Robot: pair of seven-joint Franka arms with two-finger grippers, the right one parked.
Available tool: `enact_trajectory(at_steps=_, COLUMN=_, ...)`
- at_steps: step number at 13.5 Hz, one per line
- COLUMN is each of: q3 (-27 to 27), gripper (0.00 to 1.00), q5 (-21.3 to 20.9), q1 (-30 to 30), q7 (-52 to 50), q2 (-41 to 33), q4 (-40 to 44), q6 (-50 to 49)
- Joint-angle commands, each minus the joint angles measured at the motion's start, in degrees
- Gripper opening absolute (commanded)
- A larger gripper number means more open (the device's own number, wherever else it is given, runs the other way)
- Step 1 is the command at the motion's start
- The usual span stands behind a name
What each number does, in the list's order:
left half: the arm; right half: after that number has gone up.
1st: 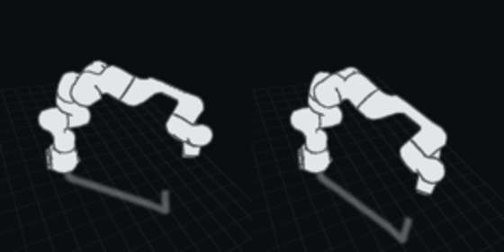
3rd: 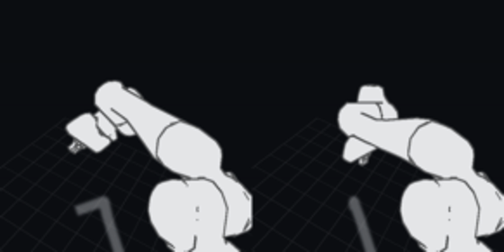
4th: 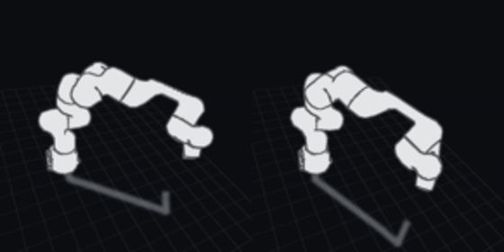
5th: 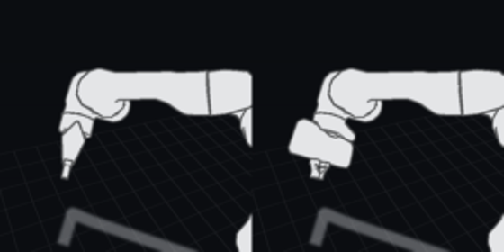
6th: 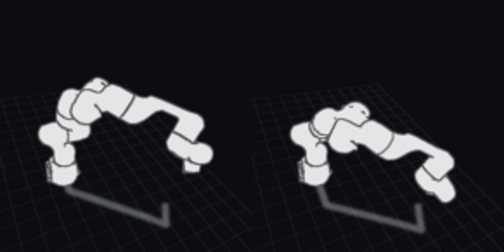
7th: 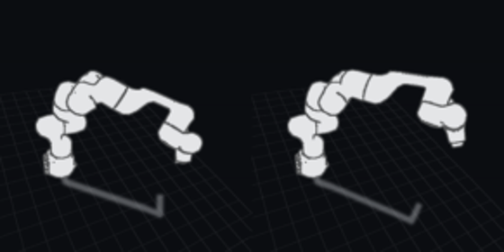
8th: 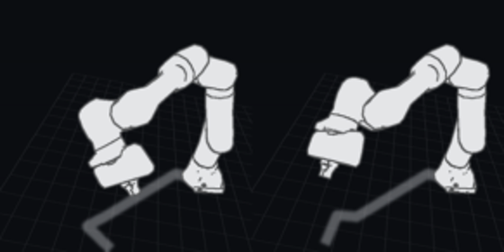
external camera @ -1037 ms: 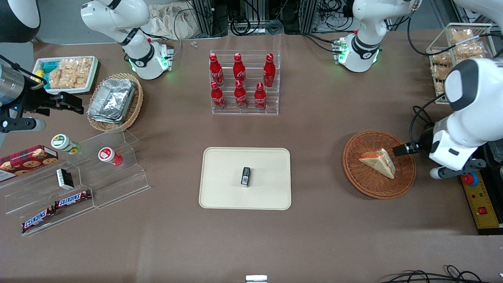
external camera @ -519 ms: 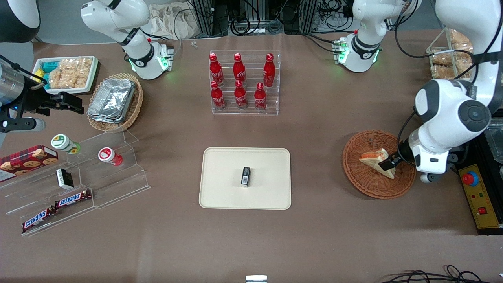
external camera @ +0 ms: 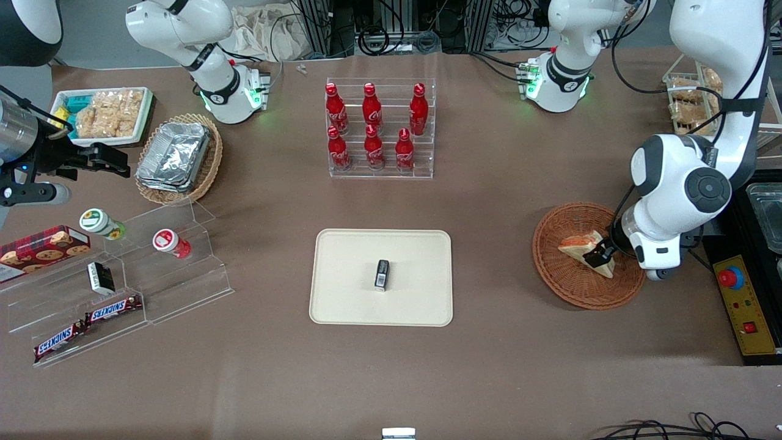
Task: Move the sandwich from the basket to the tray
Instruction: 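Lower the open left gripper over the wrapped sandwich in the basket, then close the left gripper on the sandwich wedge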
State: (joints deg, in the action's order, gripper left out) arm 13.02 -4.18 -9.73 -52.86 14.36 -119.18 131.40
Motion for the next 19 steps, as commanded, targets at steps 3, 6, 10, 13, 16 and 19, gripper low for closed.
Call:
enact_trajectory(at_steps=3, q3=-0.1, gripper=1.0, q5=-1.89, q1=-0.2, q7=-2.78, q2=1.19, q4=-1.58, q6=2.2)
enact_trajectory(at_steps=6, q3=-1.06, gripper=1.0, q5=-1.97, q1=-0.2, q7=-2.78, q2=2.77, q4=-1.93, q6=2.99)
enact_trajectory(at_steps=10, q3=-1.68, gripper=1.0, q5=-1.97, q1=-0.2, q7=-3.22, q2=4.53, q4=-2.46, q6=5.8)
enact_trajectory(at_steps=13, q3=-1.94, gripper=1.0, q5=-2.32, q1=-0.2, q7=-3.22, q2=6.89, q4=-2.02, q6=6.85)
enact_trajectory(at_steps=16, q3=-1.95, gripper=0.75, q5=-2.94, q1=-0.2, q7=-3.48, q2=6.91, q4=-1.76, q6=7.65)
enact_trajectory(at_steps=19, q3=-1.77, gripper=0.01, q5=-3.03, q1=-0.11, q7=-5.67, q2=6.73, q4=-1.05, q6=7.65)
